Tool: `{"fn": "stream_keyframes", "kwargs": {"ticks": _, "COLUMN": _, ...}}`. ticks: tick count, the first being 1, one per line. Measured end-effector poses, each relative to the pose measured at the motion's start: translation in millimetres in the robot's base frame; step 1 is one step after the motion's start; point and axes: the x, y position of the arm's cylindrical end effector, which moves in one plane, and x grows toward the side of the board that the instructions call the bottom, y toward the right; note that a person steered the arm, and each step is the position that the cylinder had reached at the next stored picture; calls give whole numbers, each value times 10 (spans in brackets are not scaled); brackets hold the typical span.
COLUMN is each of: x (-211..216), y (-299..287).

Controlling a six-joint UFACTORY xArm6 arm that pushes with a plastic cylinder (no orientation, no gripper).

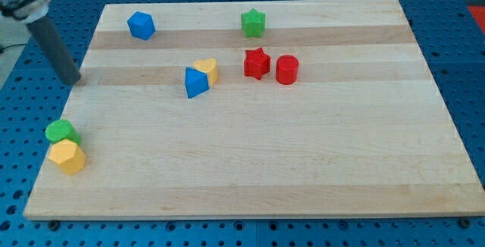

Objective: Slide the yellow hexagon to the right of the green circle

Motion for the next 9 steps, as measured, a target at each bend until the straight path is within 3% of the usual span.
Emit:
{"fn": "stream_keyframes", "kwargs": {"ticks": 3, "x": 1038, "y": -2}}
{"fn": "stream_keyframes", "kwargs": {"ticks": 5, "x": 1127, "y": -3}}
{"fn": "stream_keyframes", "kwargs": {"ticks": 6, "x": 1592, "y": 4}}
{"fn": "stream_keyframes", "kwargs": {"ticks": 7, "x": 1605, "y": 194}}
{"fn": "stream_keyframes", "kwargs": {"ticks": 8, "x": 1284, "y": 387}}
{"fn": "stream_keyframes", "kwargs": {"ticks": 9, "x": 1273, "y": 876}}
